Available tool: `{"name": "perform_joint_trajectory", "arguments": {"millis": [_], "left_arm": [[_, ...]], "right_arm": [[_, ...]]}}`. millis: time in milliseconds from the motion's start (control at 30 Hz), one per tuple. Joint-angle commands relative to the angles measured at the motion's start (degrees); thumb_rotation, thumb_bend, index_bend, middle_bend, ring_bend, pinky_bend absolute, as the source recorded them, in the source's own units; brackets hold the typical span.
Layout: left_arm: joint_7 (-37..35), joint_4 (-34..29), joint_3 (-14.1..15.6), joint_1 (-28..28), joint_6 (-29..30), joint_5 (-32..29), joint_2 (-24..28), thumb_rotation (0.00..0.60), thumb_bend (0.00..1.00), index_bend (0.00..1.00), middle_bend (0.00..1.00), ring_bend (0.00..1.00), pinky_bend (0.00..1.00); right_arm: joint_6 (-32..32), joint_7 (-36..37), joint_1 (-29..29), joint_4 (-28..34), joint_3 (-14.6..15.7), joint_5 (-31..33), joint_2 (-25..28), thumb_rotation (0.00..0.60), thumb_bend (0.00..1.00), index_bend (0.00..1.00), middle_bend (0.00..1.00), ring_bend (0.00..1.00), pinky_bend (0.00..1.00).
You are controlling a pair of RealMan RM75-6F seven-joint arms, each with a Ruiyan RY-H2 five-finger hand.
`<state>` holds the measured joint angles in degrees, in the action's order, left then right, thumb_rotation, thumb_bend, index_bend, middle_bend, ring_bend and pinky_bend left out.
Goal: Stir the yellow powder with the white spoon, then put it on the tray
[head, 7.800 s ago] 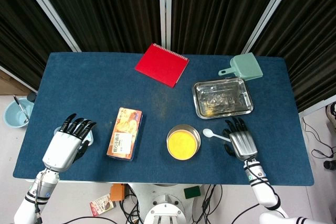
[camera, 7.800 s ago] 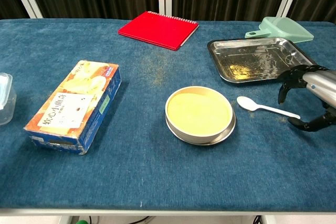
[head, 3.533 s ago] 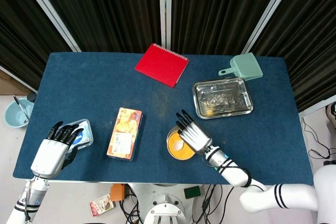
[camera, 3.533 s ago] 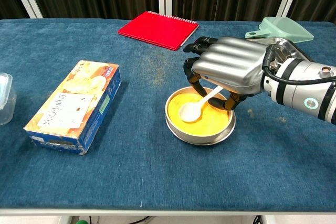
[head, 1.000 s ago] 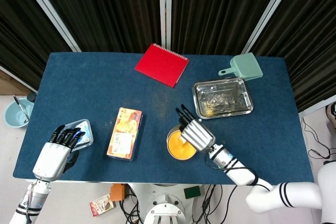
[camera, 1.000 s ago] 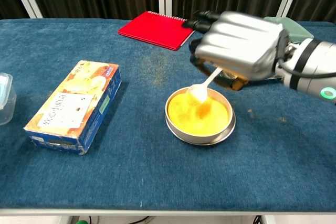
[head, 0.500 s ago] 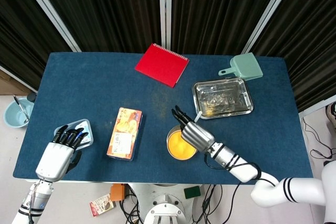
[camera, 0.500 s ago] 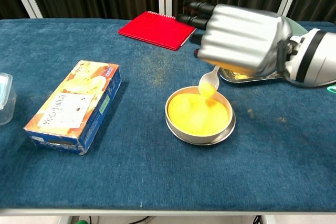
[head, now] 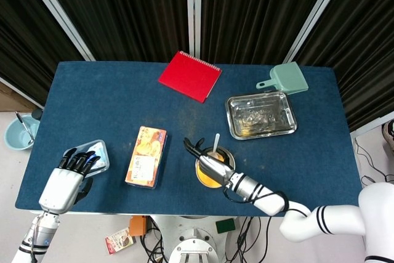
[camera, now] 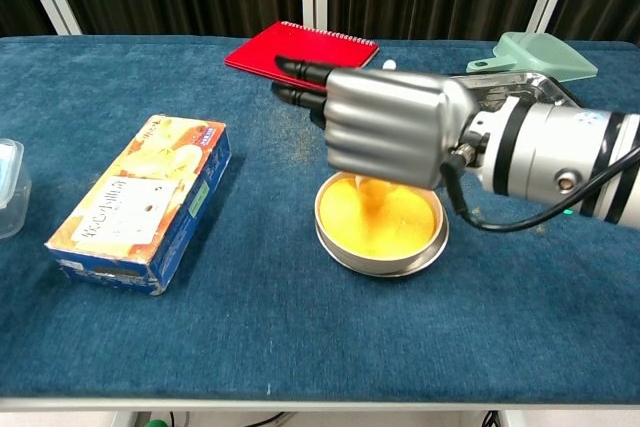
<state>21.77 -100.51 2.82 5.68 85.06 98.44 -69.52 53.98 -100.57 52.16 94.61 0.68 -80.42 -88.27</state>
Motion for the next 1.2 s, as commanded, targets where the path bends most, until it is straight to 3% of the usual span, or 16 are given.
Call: {"name": "perform_joint_trajectory", "arguments": {"millis": [33,333,567,967,1200], "left_arm": [[-0.5,0.4,0.0,0.0,0.1,0.1,-0.2,0.6,0.44,0.2,0.17,0.2,0.13],[-1.0,1.1,0.2,-0.2,0.3,0.2,-0.3,0.6,0.44,0.2,0.17,0.2,0.13],[-0.9,0.9,0.3,-0.2,0.2,0.3,-0.4,0.6,0.44,0.2,0.17,0.2,0.13],[1.8,-1.5,0.1,0.0,-0.4,0.3,0.3,0.6,0.44,0.2,0.17,0.2,0.13],[4.2,-3.6,0.1,0.0,-0.8,0.4,0.9,0.6,0.44,0.2,0.17,0.2,0.13]], "right_arm": [[-0.2,0.0,0.0,-0.4,0.5,0.0,-1.0,0.6,0.54,0.79,0.33,0.0,0.0],[2.4,7.4,-1.8,-0.7,1.4,-3.0,-3.5,0.6,0.57,0.81,0.34,0.03,0.0],[6.2,19.9,-5.9,-0.7,0.6,-1.3,-3.9,0.6,0.57,0.82,0.34,0.03,0.0],[9.2,36.1,-10.0,1.7,-2.5,2.5,0.5,0.6,0.55,0.82,0.34,0.03,0.0],[9.3,40.0,-10.3,2.4,-3.2,1.8,2.5,0.6,0.55,0.82,0.35,0.03,0.0]]}}
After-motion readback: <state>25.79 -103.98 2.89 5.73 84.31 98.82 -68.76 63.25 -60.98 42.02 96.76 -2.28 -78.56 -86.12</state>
